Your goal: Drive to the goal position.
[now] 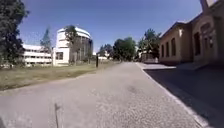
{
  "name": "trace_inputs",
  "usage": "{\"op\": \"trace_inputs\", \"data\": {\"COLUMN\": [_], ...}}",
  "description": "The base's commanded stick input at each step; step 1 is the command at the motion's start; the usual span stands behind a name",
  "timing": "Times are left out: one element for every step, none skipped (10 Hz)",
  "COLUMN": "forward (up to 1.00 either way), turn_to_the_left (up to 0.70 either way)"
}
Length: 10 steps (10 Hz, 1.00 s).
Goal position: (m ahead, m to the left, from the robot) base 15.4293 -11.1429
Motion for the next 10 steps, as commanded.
{"op": "trace_inputs", "data": {"forward": [0.70,0.70,0.70,0.70,0.70,0.70,0.70,0.70,0.70,0.70], "turn_to_the_left": [-0.13,-0.14,-0.14,-0.14,-0.14,-0.14,-0.14,-0.13,-0.12,-0.03]}}
